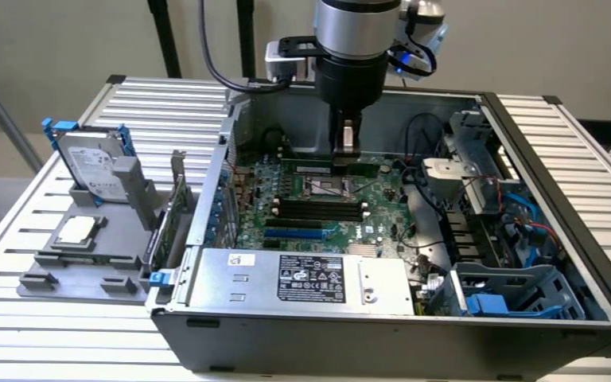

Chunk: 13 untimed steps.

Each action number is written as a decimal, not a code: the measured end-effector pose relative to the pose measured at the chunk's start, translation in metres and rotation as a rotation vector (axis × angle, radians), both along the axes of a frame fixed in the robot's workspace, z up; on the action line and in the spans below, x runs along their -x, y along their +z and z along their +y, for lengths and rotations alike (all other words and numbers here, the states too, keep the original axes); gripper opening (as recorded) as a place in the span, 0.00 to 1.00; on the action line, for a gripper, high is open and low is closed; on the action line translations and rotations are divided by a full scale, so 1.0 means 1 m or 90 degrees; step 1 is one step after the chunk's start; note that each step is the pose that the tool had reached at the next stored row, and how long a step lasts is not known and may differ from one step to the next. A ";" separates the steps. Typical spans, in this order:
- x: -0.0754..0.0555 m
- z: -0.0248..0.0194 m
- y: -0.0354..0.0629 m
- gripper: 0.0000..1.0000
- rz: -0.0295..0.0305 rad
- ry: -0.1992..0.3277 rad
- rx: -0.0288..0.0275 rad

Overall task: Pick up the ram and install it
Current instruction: 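Insert the ram into the slot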

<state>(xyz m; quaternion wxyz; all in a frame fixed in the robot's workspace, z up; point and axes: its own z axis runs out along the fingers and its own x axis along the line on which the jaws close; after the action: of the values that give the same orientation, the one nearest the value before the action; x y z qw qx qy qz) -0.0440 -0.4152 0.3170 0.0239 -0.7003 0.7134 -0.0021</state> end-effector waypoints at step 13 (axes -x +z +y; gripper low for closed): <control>-0.001 0.0000 -0.0175 0.14 0.0014 0.000 -0.0068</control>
<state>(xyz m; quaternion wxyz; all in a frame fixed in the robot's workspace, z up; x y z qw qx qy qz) -0.0431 -0.4152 0.2996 0.0268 -0.7002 0.7134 0.0025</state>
